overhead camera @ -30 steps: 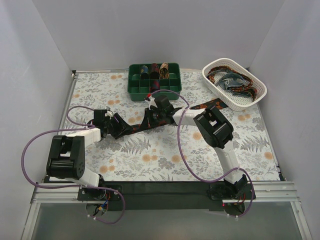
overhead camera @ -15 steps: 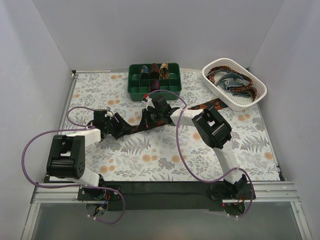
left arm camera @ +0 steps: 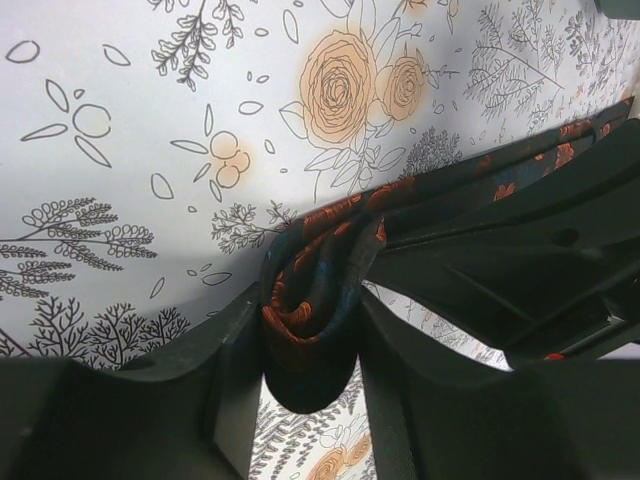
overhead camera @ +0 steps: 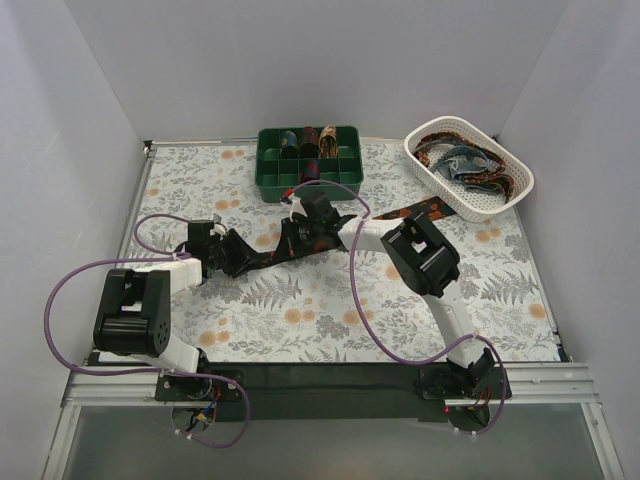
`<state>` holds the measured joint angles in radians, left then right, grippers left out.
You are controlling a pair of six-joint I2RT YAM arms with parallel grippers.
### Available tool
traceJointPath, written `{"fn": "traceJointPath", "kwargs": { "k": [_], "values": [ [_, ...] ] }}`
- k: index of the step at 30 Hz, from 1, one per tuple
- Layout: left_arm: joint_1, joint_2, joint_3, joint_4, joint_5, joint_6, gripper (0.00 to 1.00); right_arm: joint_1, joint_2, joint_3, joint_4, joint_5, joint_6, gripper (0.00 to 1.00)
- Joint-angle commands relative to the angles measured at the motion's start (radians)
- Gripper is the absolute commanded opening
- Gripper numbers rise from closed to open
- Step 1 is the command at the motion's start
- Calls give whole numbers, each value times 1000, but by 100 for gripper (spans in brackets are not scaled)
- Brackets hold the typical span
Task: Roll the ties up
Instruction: Roll the tie
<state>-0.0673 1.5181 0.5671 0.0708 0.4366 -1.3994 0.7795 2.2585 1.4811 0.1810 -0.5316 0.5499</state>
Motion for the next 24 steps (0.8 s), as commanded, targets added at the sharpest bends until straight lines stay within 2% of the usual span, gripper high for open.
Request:
{"fn": "traceJointPath", "kwargs": {
  "k": [1, 2, 6, 8, 9, 10, 15, 19, 24],
  "values": [
    [1, 10, -12, -8, -1, 23, 33, 9, 21, 41, -3, -16, -2, 1],
    [1, 10, -13, -8, -2, 25, 33, 9, 21, 39, -3, -16, -1, 1],
    [1, 5, -10, -8, -6, 37, 23, 9, 7, 31, -3, -8, -2, 1],
    [1, -1, -6, -17, -9, 43, 12, 7, -8, 21, -5, -2, -11, 2],
    [0, -1, -3, -23, -9, 54, 9, 6, -29, 15, -6, 11, -16, 6],
    [1, -9, -1, -28, -9, 62, 1, 1, -43, 8, -11, 18, -22, 10],
    [1, -24, -1, -63, -10, 97, 0, -54, -172, -59, -64, 114, -97, 41],
    [0, -35, 0, -98, 4, 109, 0, -127, -276, -129, -150, 211, -171, 50],
    [1, -55, -2, -149, 21, 137, 0, -246, -396, -215, -231, 333, -240, 53]
  ]
}}
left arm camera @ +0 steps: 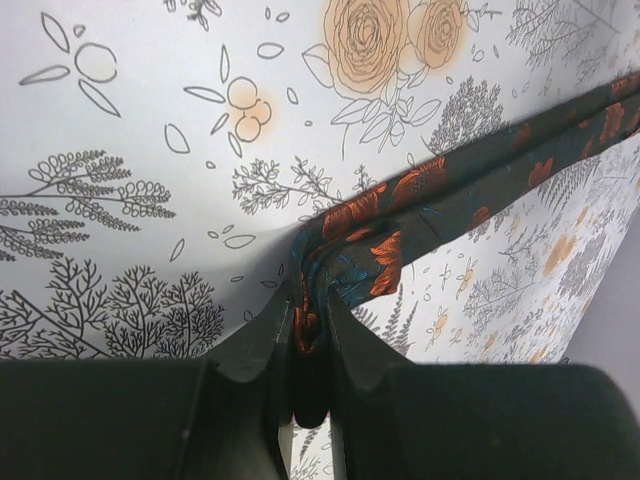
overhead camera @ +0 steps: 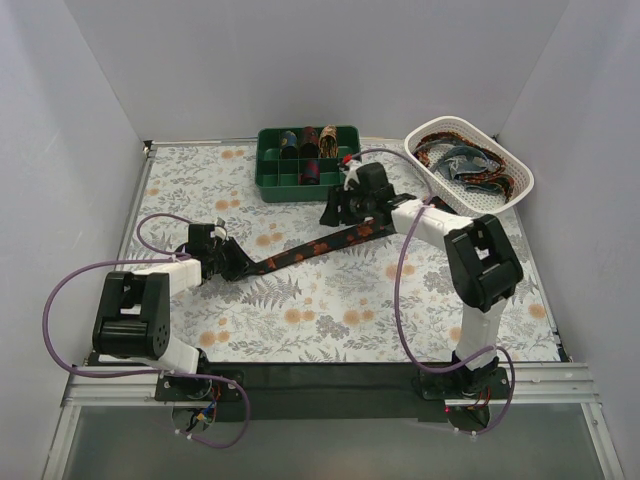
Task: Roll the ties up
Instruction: Roll the tie
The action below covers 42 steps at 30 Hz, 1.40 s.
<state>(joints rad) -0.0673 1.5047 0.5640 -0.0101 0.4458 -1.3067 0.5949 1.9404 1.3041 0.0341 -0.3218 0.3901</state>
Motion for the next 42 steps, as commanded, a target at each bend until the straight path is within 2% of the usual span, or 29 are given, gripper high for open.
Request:
{"fn": "traceJointPath", "kwargs": {
  "k": [1, 8, 20, 32, 42],
  "values": [
    [1, -41, -3, -76, 14, 46, 0, -79, -89, -57, -95, 139, -89, 53],
    [1, -49, -4, -105, 4, 64, 0, -228, -135, -71, -190, 314, -158, 54],
    [1, -89, 11, -225, -104, 129, 0, -443, -146, -108, -217, 346, -168, 54],
    [1, -123, 43, -329, -243, 133, 0, -454, -52, -161, -217, 287, -143, 53],
    [0, -152, 71, -406, -249, 129, 0, -478, -158, -235, -273, 251, -132, 52]
  ]
}}
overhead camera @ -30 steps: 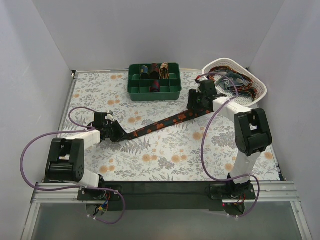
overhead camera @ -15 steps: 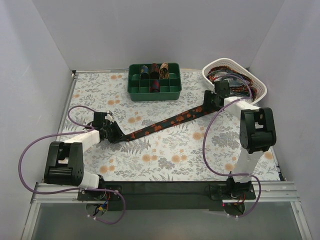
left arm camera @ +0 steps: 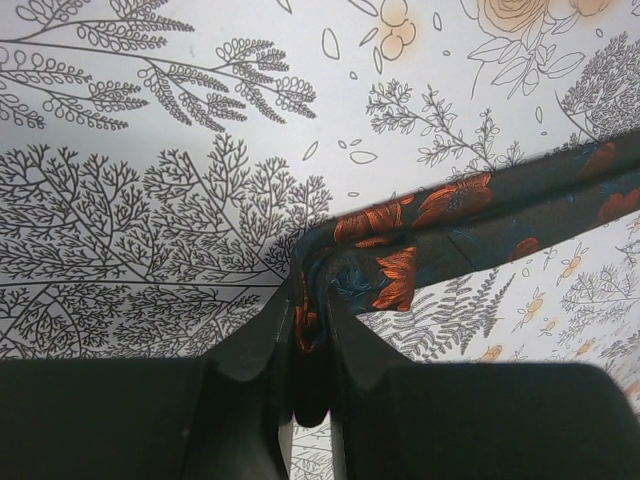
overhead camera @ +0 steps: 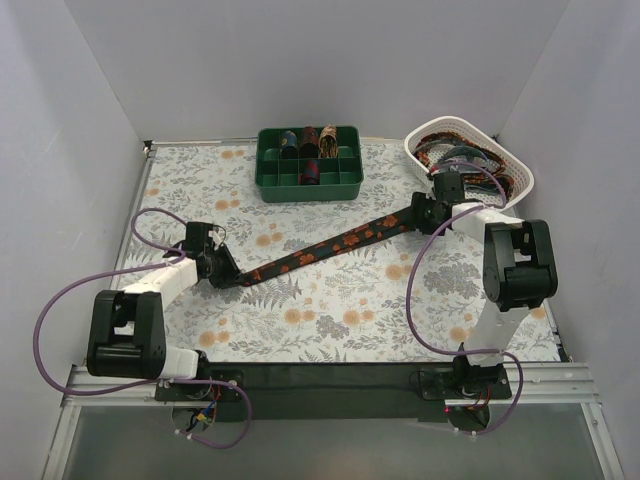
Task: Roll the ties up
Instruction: Roll the tie
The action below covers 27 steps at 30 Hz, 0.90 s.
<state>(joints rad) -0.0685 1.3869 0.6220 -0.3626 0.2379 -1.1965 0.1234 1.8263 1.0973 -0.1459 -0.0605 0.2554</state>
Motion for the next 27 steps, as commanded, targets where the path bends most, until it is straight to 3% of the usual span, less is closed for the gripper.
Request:
{"fn": "traceJointPath", "kwargs": {
  "k": [1, 8, 16, 22, 27],
  "values": [
    [1, -32, 12, -52, -34, 23, 0, -7, -59, -28, -93, -19, -10, 52],
    [1, -17, 28, -50, -20, 26, 0, 30, -101, 32, -41, -76, -36, 52],
    [1, 15, 36, -53, -28, 9, 0, 27, 19, 69, 12, -94, 21, 52],
    [2, 15, 50, -85, -41, 3, 0, -24, 15, -23, 5, -93, 54, 52],
    [2, 6, 73, -114, -14, 17, 0, -82, -73, -73, -109, -32, 47, 52]
  ]
}}
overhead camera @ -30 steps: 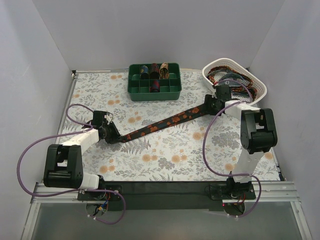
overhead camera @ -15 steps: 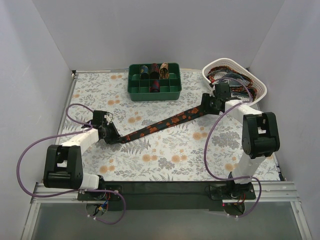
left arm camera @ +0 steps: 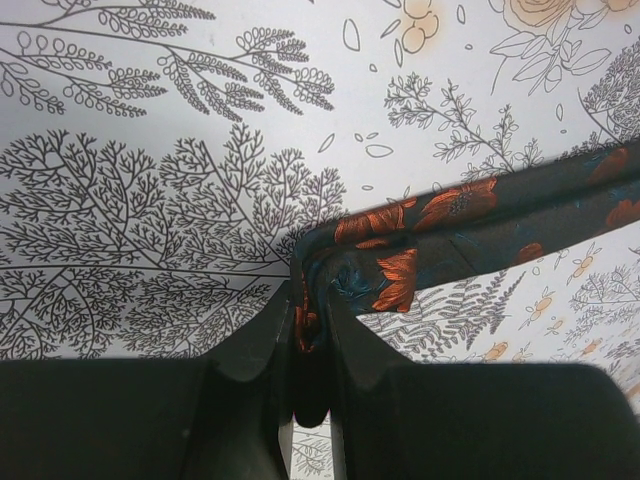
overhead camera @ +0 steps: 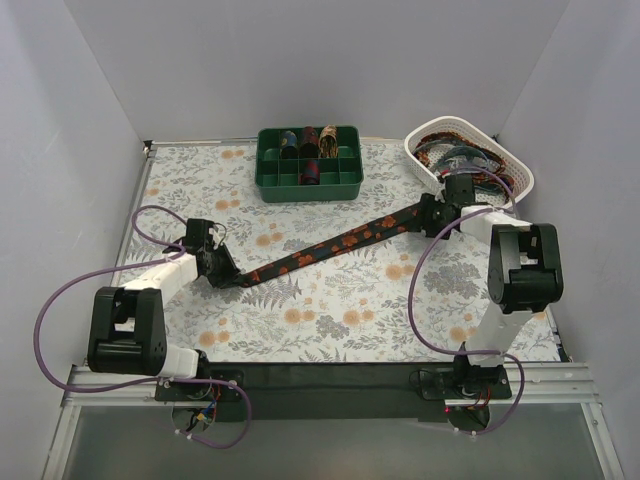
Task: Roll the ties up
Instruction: Roll the tie
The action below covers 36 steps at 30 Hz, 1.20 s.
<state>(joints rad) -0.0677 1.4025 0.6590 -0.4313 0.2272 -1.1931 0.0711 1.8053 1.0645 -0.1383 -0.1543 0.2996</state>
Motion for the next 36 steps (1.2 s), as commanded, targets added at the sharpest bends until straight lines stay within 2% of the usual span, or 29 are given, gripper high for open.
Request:
{"fn": "traceJointPath", "kwargs": {
  "k": [1, 4, 6, 11, 23, 28, 36],
  "values": [
    [0, -11, 37, -46, 4, 10, 0, -33, -66, -40, -133, 76, -4, 52],
    [0, -2, 48, -50, 40, 7, 0, -37, -104, -31, -182, 104, -13, 52],
    [0, 6, 54, -53, 43, 12, 0, -36, -130, -24, -175, 61, -31, 52],
    [0, 10, 71, -53, 31, 17, 0, 7, -139, 2, -60, -43, -59, 52],
    [0, 18, 85, -47, 24, 3, 0, 55, 61, 114, 83, -99, 65, 54],
    [0, 30, 97, -66, 20, -7, 0, 49, 92, 80, 72, -53, 79, 54],
    [3, 32, 120, -107, 20, 7, 0, -37, 8, -38, -66, 19, 69, 54]
  ]
}}
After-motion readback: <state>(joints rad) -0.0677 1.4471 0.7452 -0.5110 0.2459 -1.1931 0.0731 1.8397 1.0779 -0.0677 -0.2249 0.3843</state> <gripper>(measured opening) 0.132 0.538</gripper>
